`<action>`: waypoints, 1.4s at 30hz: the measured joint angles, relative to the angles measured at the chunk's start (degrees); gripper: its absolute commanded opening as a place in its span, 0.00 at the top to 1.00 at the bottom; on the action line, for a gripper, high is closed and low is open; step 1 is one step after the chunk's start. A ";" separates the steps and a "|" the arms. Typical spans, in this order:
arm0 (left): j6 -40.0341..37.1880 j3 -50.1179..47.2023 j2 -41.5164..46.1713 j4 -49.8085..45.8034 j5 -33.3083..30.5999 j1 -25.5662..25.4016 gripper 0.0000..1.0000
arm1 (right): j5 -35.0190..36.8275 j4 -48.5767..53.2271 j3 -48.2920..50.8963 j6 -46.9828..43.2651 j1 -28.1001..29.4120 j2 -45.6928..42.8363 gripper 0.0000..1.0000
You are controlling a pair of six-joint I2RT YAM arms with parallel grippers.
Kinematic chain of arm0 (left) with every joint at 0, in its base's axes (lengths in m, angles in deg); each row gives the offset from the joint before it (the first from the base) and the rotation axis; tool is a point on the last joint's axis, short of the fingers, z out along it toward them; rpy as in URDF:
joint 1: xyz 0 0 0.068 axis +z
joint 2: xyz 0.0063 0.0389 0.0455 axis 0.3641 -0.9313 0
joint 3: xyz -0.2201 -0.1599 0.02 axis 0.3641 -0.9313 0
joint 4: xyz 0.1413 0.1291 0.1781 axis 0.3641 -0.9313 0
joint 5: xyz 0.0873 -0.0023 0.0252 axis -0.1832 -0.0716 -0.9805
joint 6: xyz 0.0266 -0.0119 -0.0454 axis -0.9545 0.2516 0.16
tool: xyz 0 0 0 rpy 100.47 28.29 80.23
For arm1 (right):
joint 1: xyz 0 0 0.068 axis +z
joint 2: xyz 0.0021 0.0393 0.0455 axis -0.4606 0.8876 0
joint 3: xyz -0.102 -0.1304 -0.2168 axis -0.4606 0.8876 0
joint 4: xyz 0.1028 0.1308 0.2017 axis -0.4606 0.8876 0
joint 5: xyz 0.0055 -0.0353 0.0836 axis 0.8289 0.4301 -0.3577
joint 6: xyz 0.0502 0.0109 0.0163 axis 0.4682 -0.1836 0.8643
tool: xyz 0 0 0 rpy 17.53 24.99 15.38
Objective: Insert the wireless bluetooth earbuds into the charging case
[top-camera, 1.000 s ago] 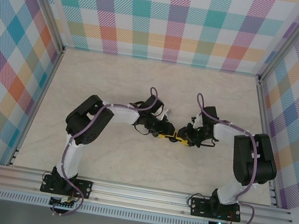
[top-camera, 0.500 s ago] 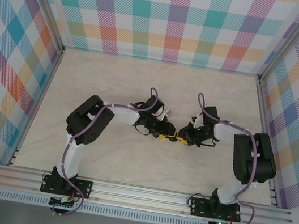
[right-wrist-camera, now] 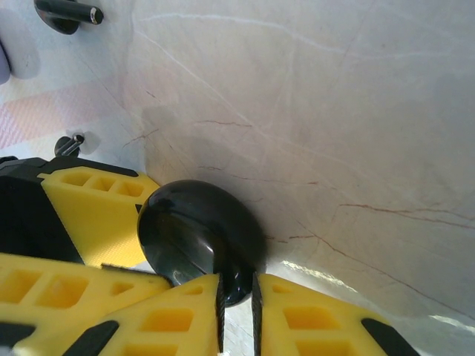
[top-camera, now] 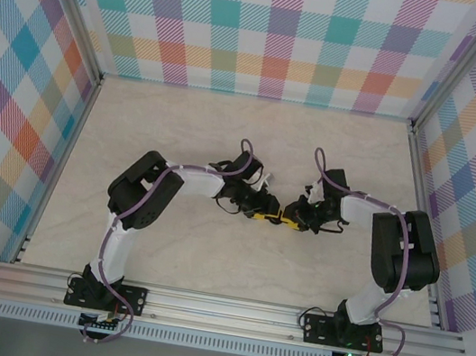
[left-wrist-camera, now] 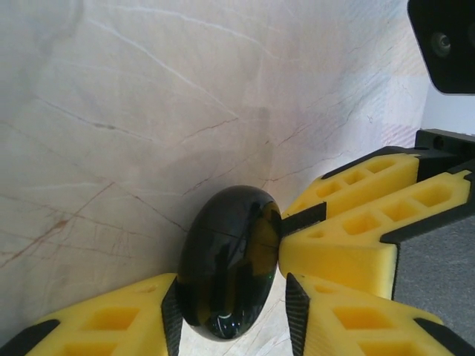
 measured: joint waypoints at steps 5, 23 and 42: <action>-0.17 0.00 -0.39 0.26 0.09 0.02 0.72 | 0.07 0.15 -0.04 -0.61 -0.02 0.00 0.82; 0.22 -3.96 2.21 5.86 -1.36 0.42 0.86 | 3.96 4.15 0.37 -2.80 -1.57 -14.78 0.59; 1.99 -7.80 19.23 19.91 -1.14 1.57 0.89 | -17.92 -2.89 4.09 -8.98 -8.94 -25.38 0.51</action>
